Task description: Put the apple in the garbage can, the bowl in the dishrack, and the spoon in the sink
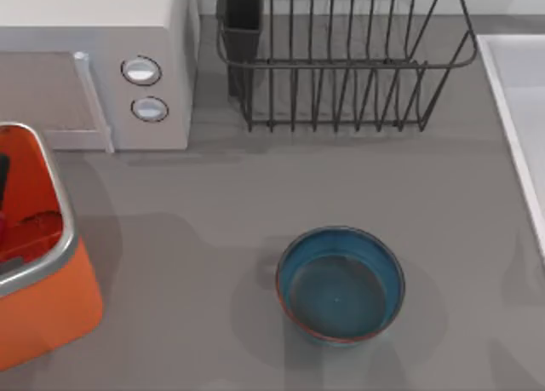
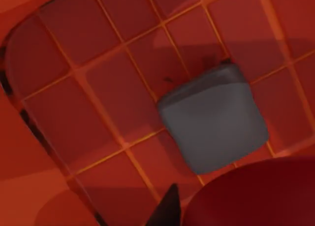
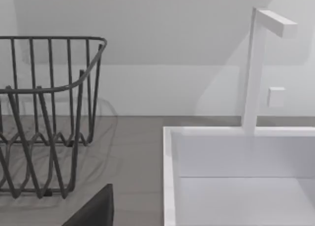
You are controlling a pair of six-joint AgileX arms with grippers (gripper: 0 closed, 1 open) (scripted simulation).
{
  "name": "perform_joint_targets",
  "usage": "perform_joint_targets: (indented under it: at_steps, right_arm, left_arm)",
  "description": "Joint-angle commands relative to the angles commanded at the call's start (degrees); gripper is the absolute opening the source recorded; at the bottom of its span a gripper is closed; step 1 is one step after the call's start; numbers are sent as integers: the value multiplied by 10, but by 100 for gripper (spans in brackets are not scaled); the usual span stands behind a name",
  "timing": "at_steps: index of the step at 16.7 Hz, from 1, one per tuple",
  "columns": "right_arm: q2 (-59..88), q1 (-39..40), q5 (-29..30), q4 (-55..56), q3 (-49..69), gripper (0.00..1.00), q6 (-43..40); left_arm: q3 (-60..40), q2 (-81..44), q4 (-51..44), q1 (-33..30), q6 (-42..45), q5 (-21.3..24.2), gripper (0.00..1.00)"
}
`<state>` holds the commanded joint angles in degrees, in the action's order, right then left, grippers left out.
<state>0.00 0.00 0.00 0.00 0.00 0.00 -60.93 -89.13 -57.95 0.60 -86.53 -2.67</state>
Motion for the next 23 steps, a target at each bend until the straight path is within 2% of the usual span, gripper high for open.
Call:
perform_joint_targets:
  at_steps: [12,23]
  right_arm:
    - [0,0,0,0,0,100,0]
    - [0,0,0,0,0,100,0]
  left_arm:
    - [0,0,0,0,0,0,98]
    - [1,7,4,-3,3,1,100]
